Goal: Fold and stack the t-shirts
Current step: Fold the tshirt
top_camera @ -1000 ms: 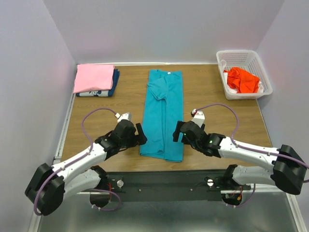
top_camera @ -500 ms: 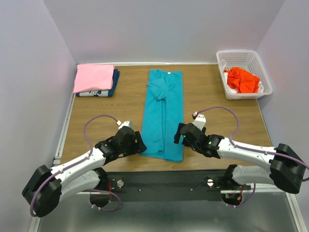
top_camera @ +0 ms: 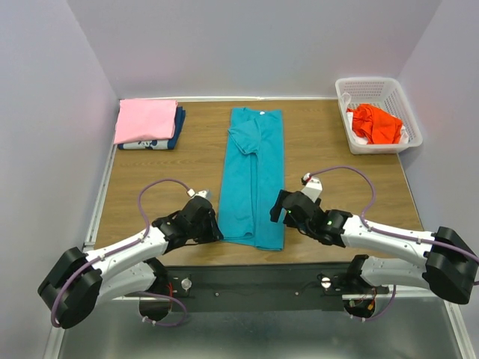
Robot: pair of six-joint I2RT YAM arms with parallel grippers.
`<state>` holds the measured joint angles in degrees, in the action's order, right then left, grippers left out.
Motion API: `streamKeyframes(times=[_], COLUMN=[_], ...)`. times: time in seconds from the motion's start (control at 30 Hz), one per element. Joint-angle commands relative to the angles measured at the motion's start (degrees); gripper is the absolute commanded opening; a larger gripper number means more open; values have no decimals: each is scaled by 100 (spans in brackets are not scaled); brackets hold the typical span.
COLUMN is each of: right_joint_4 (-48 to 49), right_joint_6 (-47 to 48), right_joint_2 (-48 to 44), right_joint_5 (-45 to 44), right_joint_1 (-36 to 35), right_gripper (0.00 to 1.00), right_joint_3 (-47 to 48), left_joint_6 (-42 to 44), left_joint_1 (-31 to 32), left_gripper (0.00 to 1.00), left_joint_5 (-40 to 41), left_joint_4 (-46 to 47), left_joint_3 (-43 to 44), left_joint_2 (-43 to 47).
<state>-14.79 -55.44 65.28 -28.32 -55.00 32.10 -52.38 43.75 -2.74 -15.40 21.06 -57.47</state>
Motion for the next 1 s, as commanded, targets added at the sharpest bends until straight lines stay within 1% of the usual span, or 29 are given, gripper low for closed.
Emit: streamKeyframes(times=[0.0,0.07,0.13,0.2,0.23,0.3,0.4,0.57,0.67,0.7,0.73,0.87,0.97], right_joint_4=[-121,-138,-182,-244,-279,-358,-402,-393,-393,-393,-393,-394,-411], right_joint_6=[-55,85,349,542,578,666,649,683,824,833,833,807,798], right_joint_2=[-24,-15,-15,-41,-59,-76,-41,301,494,608,696,776,715], right_joint_5=[237,475,921,1309,1676,2117,2356,2699,3007,3033,3069,3104,3192], right_joint_1=[16,16,16,16,16,25,16,25,25,25,16,16,25], right_gripper=[100,100,100,100,100,100,98,87,73,63,58,49,48], right_joint_3=[-107,-125,-134,-160,-177,-247,-344,-345,-309,-318,-335,-327,-353], left_joint_6=[44,17,26,52,52,35,0,-88,-115,-123,-132,-141,-150], left_joint_1=[55,64,64,64,73,99,116,125,125,125,125,125,117], left_gripper=[19,12,0,0,0,0,0,0,0,0,0,0,0], left_joint_5=[-165,-130,-130,-174,-200,-209,-192,-148,-183,-200,-200,-200,-218], left_joint_4=[37,133,160,178,178,169,99,90,81,90,107,99,107], left_joint_3=[-40,-75,-84,-84,-93,-119,-163,-243,-295,-321,-330,-339,-357], left_joint_2=[61,78,35,-44,-36,25,236,535,605,623,641,667,676])
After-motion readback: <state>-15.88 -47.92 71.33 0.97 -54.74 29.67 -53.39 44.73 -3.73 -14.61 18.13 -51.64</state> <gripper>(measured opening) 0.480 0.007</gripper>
